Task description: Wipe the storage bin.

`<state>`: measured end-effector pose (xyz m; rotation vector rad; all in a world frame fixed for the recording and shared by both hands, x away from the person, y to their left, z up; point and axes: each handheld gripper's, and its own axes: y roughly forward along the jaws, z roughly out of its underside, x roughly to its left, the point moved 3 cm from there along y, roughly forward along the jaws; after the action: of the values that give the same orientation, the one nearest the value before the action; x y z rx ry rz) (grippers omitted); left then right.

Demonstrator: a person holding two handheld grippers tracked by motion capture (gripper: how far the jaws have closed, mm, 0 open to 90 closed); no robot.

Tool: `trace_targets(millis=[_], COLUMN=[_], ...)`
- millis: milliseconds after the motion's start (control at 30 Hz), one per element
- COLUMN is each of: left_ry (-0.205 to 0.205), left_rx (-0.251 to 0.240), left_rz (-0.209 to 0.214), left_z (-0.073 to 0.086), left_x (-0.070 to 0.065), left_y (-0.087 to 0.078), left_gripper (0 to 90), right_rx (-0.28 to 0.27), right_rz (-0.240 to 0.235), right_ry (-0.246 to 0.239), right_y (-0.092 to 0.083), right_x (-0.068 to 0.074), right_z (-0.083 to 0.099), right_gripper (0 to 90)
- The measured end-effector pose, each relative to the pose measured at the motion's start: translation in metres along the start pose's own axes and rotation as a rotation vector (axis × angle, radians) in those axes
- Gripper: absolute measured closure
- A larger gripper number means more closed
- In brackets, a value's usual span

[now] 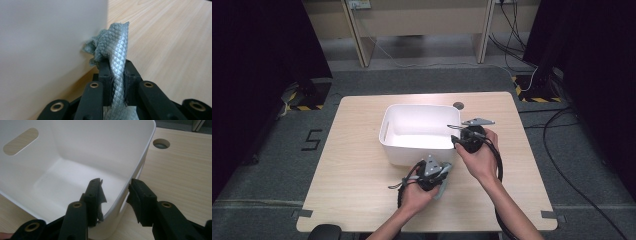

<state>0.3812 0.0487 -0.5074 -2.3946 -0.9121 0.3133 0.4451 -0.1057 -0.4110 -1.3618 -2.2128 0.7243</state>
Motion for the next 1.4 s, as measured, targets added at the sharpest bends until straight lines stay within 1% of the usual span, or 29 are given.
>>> trace_targets(millis=[67,100,200,300,333,367,400,500,567,600,667,733,767,833,867,900,967,1000,1033,1067,1100,1133,1200,1233,1333,1400], left_ry=[-0.041,-0.052,-0.083,-0.115,-0.115,-0.134,-0.149,-0.182,-0.207,-0.220,-0.247,-0.257,-0.261,-0.256,-0.252,-0.249,-0.241,-0.239,-0.239,-0.225,-0.215,-0.215,-0.199,-0.193,-0.176,-0.172], left_rx=[-0.021,-0.029,-0.051,-0.068,-0.068,-0.077,-0.082,-0.092,-0.093,-0.097,-0.107,-0.110,-0.113,-0.107,-0.106,-0.105,-0.104,-0.104,-0.104,-0.103,-0.101,-0.101,-0.095,-0.092,-0.083,-0.086], left_rz=[-0.004,-0.009,-0.063,-0.137,-0.137,-0.176,-0.222,-0.295,-0.329,-0.342,-0.354,-0.362,-0.360,-0.354,-0.347,-0.344,-0.343,-0.342,-0.342,-0.345,-0.343,-0.343,-0.344,-0.349,-0.352,-0.342], left_z=[0.006,0.008,0.019,0.032,0.032,0.038,0.042,0.049,0.053,0.054,0.057,0.058,0.058,0.056,0.054,0.053,0.049,0.047,0.047,0.044,0.042,0.042,0.040,0.039,0.037,0.034], left_x=[0.010,0.015,0.035,0.060,0.060,0.074,0.088,0.116,0.131,0.136,0.145,0.149,0.149,0.149,0.149,0.149,0.150,0.151,0.151,0.153,0.155,0.155,0.160,0.162,0.165,0.166], left_y=[-0.022,-0.031,-0.069,-0.106,-0.106,-0.124,-0.140,-0.164,-0.175,-0.179,-0.182,-0.182,-0.181,-0.176,-0.174,-0.171,-0.166,-0.164,-0.164,-0.160,-0.157,-0.157,-0.152,-0.149,-0.144,-0.142], left_gripper=[79.9,79.9,79.8,79.9,79.9,79.9,79.9,79.8,79.8,79.7,79.7,79.7,79.8,79.7,79.7,79.7,79.7,79.7,79.7,79.7,79.7,79.7,79.8,79.8,79.9,80.0], right_rx=[0.002,0.002,0.005,0.011,0.011,0.011,0.016,0.042,0.060,0.064,0.074,0.095,0.102,0.114,0.122,0.123,0.075,0.053,0.053,0.030,0.025,0.025,0.031,0.058,0.093,0.120], right_rz=[-0.001,-0.002,-0.003,-0.001,-0.001,0.000,0.004,0.021,0.020,0.026,0.050,0.078,0.082,0.072,0.065,0.053,0.024,0.021,0.021,0.014,0.018,0.018,0.033,0.041,0.042,0.023], right_ry=[0.009,0.013,0.021,0.020,0.020,0.026,0.023,0.012,0.022,0.014,0.002,-0.006,-0.006,-0.011,-0.022,-0.029,-0.033,-0.041,-0.041,-0.041,-0.043,-0.043,-0.028,-0.008,0.006,0.024], right_y=[0.000,0.000,0.001,0.002,0.002,0.003,0.005,0.007,0.008,0.008,0.007,0.007,0.007,0.006,0.005,0.003,-0.005,-0.010,-0.010,-0.023,-0.028,-0.028,-0.038,-0.044,-0.046,-0.045], right_x=[0.000,-0.001,-0.001,-0.001,-0.001,-0.001,-0.002,-0.003,-0.005,-0.005,-0.007,-0.010,-0.013,-0.015,-0.015,-0.014,-0.011,-0.010,-0.010,-0.011,-0.013,-0.013,-0.020,-0.027,-0.035,-0.037], right_z=[0.000,0.000,0.000,-0.001,-0.001,-0.002,-0.005,-0.008,-0.010,-0.010,-0.012,-0.014,-0.015,-0.016,-0.016,-0.016,-0.017,-0.018,-0.018,-0.018,-0.017,-0.017,-0.012,-0.002,0.013,0.024], right_gripper=[60.2,59.8,59.2,59.2,59.2,59.3,61.9,65.9,67.6,68.6,73.6,80.2,83.4,87.4,87.5,85.2,77.1,76.9,76.9,81.5,84.0,84.0,89.5,90.0,90.0,90.0])
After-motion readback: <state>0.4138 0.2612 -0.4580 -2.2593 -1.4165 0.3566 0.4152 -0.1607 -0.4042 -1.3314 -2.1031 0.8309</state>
